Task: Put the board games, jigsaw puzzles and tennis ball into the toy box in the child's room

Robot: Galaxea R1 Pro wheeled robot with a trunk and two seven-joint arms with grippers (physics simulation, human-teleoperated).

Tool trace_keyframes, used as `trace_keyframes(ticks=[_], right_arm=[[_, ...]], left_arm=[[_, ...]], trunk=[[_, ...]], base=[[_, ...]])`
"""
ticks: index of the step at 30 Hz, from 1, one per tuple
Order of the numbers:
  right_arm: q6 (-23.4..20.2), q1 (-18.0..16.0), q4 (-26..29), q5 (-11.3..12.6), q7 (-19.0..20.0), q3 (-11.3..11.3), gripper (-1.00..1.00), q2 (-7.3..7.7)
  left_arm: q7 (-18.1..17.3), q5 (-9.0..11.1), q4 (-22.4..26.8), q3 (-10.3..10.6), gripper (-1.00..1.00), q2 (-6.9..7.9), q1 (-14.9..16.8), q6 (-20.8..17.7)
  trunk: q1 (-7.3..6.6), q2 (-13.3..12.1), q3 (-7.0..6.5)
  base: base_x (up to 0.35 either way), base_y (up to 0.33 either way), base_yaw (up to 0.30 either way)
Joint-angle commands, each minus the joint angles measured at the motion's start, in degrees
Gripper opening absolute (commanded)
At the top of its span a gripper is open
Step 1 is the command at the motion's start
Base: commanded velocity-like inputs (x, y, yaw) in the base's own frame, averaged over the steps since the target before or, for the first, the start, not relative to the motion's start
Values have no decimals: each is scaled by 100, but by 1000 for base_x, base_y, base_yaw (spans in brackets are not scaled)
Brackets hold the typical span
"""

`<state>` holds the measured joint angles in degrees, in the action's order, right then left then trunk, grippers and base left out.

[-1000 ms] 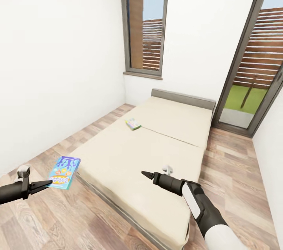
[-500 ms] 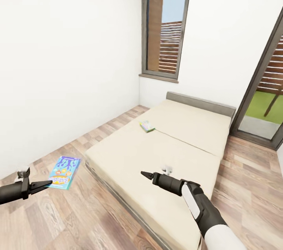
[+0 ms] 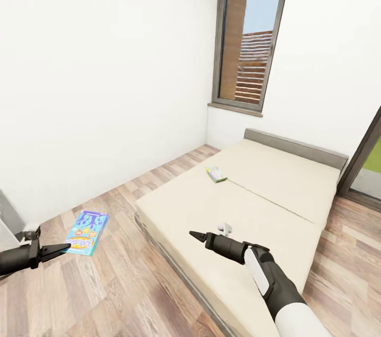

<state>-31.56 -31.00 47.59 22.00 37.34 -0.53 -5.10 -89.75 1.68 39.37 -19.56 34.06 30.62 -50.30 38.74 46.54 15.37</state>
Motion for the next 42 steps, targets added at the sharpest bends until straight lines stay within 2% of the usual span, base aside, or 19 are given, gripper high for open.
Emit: trace_keyframes(ticks=[1, 17, 26, 35, 42], right_arm=[[-43, -2, 5, 41, -8, 1, 100, 0], [-43, -4, -1, 41, -8, 1, 100, 0], [-36, -8, -2, 41, -8, -125, 100, 0], [-34, -5, -4, 35, -10, -140, 100, 0], [-42, -4, -4, 51, -244, -140, 100, 0]], left_arm=[[-25, -1, 0, -3, -100, -1, 5, -59], [-25, 5, 0, 1, -100, -4, 5, -59], [-25, -23, 0, 19, -100, -4, 5, -59], [-25, -53, 0, 64, -100, -4, 5, -50], [-25, -54, 0, 40, -100, -4, 5, -48]], trunk=[[-22, -36, -15], [-373, -677, -376], [-571, -1038, -579], [-768, -1399, -782], [-768, -1399, -813]], base=[[0, 0, 263], [0, 0, 262], [0, 0, 263], [0, 0, 263], [0, 0, 262]])
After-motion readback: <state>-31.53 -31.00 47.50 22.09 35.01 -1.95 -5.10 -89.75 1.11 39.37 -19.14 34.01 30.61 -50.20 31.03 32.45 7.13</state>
